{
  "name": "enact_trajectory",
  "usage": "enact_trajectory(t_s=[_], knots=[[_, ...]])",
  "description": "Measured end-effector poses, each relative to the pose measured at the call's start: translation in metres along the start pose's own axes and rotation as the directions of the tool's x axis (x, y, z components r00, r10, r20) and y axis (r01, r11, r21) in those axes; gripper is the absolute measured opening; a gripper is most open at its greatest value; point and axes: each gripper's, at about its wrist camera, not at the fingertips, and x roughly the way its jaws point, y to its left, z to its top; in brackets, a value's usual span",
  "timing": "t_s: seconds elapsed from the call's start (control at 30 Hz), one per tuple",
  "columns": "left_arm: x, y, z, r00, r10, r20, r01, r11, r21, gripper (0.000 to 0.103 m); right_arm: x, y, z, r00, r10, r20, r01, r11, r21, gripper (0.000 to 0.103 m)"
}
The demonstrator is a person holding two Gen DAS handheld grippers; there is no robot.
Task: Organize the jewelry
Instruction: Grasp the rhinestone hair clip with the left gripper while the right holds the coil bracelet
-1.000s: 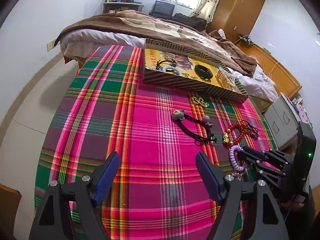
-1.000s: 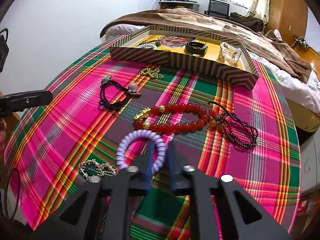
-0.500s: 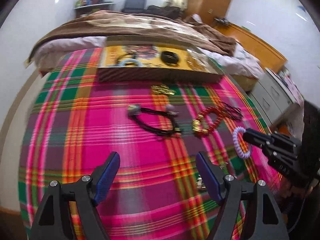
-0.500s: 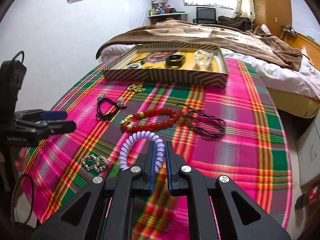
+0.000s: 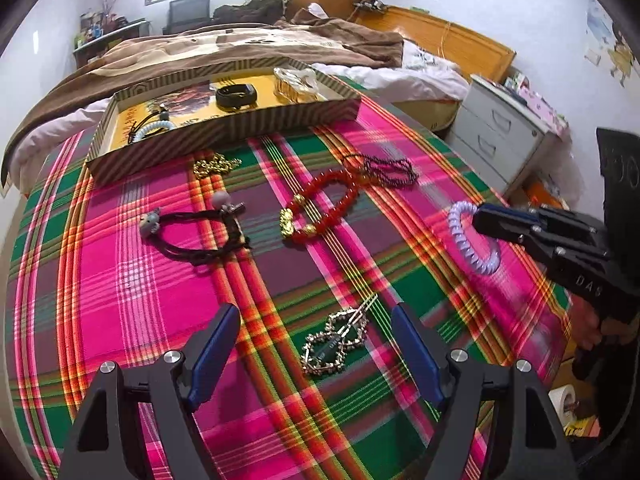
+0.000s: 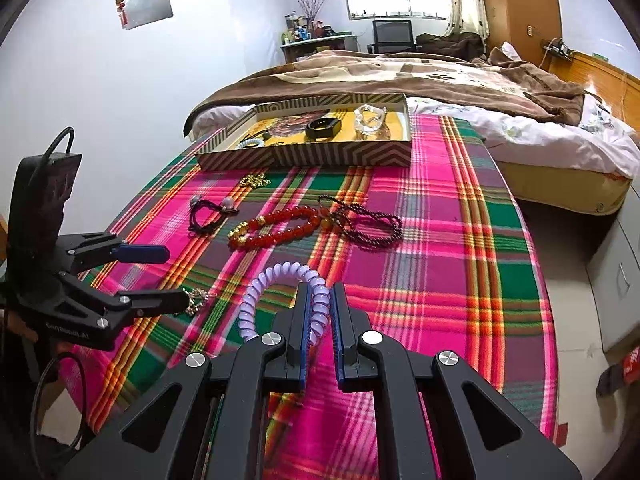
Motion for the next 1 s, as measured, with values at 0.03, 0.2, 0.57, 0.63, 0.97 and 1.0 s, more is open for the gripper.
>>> enact_trajectory(t_s=[0.03,0.2,0.57,0.63,0.97,1.0], knots=[[0.001,-0.002,-0.001,1.0,0.002,-0.001,-0.002,1.0,0.008,0.077,0.0,-0.001,-0.001,1.0,-0.002,-0.002,0.002,1.0,0.002,0.009],[0.009,-0.009,-0.006,0.999,0.028,-0.026,-0.027,0.999,0.044,0.077,-0.001,-0.001,-0.005,1.0,-0.003,-0.004,0.003,1.0,0.001,0.009],[0.013,-0.013,-0.011,0.995,0.098,-0.022,-0.095,0.991,0.095,0.06,-0.003,0.0,-0.005,1.0,0.001,0.003,-0.001,1.0,0.004,0.009],[0.013,-0.013,-0.01,0.995,0.098,-0.021,-0.095,0.991,0.099,0.054,-0.003,0.0,-0.006,1.0,0.002,0.003,-0.002,1.0,0.006,0.009],[0.01,-0.008,-0.009,0.996,0.09,-0.008,-0.089,0.993,0.078,0.027,-0.003,-0.002,-0.008,1.0,-0.002,0.004,0.002,1.0,0.012,0.009],[0.01,-0.008,-0.009,0.996,0.091,-0.007,-0.09,0.993,0.073,0.026,-0.004,-0.002,-0.008,1.0,-0.002,0.004,0.002,1.0,0.013,0.009]])
